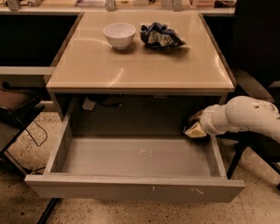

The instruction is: Place rxbar chocolate into top drawer

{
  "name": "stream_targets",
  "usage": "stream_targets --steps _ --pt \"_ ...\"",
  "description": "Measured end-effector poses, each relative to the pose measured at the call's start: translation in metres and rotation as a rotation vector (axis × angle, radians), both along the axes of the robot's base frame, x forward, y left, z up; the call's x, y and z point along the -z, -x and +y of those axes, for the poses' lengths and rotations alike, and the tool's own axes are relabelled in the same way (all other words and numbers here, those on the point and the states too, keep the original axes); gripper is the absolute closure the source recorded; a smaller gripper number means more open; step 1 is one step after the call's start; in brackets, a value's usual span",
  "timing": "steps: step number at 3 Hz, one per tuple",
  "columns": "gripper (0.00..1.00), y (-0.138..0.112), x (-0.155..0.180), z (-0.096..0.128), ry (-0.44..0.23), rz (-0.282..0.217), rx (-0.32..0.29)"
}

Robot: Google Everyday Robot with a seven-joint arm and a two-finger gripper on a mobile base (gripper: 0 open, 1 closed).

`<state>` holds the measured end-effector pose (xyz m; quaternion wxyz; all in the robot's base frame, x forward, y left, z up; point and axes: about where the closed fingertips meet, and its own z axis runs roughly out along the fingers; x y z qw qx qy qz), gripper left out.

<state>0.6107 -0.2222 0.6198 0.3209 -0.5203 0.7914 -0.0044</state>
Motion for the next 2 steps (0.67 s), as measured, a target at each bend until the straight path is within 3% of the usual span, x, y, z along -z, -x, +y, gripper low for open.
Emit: stream_targets --steps 2 --pt "1.0 0.0023 -0.0006 0.0072 0.0 0.0 0.0"
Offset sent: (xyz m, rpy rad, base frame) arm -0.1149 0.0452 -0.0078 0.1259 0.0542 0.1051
